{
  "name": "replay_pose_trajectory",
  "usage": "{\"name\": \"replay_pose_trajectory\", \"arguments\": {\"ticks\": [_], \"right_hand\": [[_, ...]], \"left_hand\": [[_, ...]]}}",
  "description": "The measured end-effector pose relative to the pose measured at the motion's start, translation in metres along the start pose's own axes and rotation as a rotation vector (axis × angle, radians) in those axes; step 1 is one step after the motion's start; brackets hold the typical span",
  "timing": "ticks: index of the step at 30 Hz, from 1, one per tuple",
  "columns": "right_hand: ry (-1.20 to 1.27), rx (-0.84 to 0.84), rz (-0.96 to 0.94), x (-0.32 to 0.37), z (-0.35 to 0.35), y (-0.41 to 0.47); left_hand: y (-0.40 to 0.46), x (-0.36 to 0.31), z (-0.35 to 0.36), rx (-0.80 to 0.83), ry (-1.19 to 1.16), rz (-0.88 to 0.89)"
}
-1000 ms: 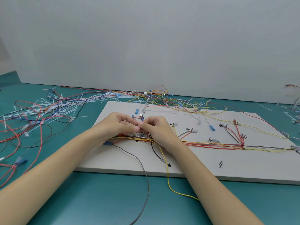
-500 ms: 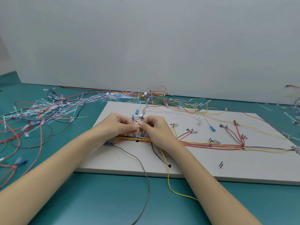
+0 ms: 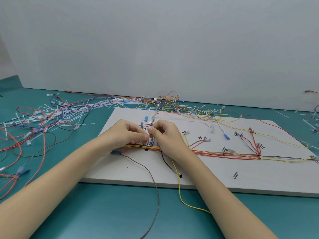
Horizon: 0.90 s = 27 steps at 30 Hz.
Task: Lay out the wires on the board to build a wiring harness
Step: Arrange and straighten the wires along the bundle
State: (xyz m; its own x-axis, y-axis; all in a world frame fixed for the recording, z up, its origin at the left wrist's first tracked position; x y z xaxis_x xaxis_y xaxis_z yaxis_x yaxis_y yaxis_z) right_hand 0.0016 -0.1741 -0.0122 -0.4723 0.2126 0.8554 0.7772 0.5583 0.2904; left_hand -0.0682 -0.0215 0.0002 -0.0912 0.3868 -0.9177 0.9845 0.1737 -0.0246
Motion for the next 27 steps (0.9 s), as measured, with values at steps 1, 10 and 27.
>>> {"name": "replay_pose_trajectory", "arguments": {"ticks": [1, 10, 27], "right_hand": [[0.011, 0.004, 0.003, 0.000, 0.001, 0.000], [0.082, 0.094, 0.070, 0.001, -0.005, 0.000], [0.063, 0.089, 0.145, 0.002, -0.010, -0.002]], "left_hand": [[0.000, 0.000, 0.000, 0.000, 0.000, 0.004], [0.000, -0.002, -0.002, 0.004, 0.027, 0.005], [0.001, 0.000, -0.001, 0.017, 0.047, 0.033]]}}
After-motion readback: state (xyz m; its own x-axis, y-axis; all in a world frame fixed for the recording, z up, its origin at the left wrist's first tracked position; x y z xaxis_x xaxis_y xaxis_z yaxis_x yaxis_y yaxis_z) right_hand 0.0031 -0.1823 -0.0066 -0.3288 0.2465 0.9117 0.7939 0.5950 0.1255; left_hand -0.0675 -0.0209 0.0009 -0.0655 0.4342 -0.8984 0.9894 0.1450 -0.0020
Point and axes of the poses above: each hand's wrist, its own y-axis towards the middle knuckle, its own z-axis out of the palm, x = y × z, the point moved 1 cm from there along y, towards the middle knuckle, and after that the axes turned 2 degrees about z, right-handed, at the moved point
